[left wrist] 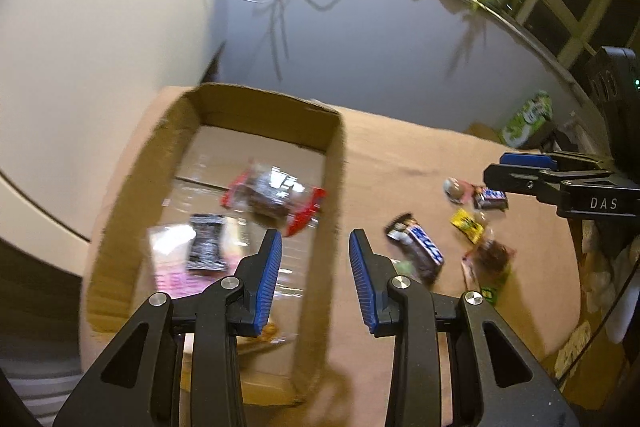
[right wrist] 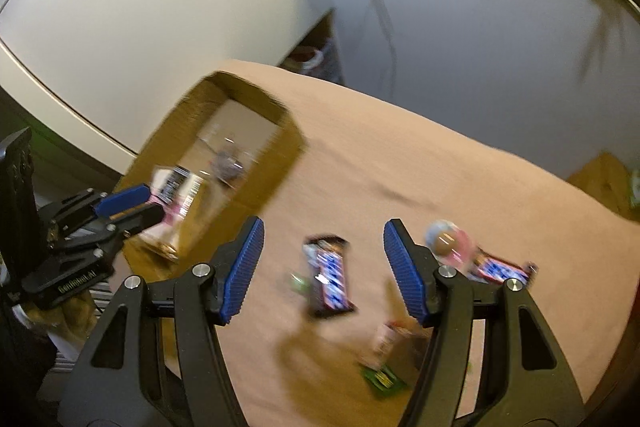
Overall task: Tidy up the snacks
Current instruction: 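Grasp the brown bagged snack with red label using the right gripper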
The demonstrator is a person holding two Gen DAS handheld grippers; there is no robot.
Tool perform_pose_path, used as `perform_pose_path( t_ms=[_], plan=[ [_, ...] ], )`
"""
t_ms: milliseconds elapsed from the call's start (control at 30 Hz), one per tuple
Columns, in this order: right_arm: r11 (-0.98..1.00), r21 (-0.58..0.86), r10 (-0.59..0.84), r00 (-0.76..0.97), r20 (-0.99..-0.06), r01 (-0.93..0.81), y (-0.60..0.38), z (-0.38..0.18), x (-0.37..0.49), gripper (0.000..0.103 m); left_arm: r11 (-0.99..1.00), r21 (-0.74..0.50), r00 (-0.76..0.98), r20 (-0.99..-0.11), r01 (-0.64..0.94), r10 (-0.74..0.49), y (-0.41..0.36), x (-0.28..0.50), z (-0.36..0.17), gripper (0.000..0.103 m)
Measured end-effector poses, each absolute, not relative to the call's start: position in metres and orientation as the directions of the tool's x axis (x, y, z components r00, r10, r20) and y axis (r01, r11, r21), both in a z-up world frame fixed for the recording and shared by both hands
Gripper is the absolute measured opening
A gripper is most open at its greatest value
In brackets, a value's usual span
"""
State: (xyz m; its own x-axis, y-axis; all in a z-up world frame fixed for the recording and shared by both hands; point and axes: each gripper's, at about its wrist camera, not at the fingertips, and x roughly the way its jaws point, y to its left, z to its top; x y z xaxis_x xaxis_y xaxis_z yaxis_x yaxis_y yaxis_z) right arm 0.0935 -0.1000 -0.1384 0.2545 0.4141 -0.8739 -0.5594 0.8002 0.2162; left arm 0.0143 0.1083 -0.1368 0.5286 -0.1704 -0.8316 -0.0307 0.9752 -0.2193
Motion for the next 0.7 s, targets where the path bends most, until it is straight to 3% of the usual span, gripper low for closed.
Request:
perform_pose_path(
  t_ms=[467, 700],
  plan=[
    [0.914, 0.182, 0.284, 0.252, -0.925, -0.362, -0.220, -0.184, 0.075, 0.065, 0.966, -0.233, 0.423, -0.869, 0.109, -0.257, 0.037, 0.022, -0.172, 0.034],
    [0.905, 0.172, 0.276, 0.232, -0.933, -0.388, -0.222, -0.197, 0.070, 0.065, 0.968, -0.214, 0.383, -0.890, 0.132, -0.249, 0.023, 0.030, -0.191, 0.034]
  ],
)
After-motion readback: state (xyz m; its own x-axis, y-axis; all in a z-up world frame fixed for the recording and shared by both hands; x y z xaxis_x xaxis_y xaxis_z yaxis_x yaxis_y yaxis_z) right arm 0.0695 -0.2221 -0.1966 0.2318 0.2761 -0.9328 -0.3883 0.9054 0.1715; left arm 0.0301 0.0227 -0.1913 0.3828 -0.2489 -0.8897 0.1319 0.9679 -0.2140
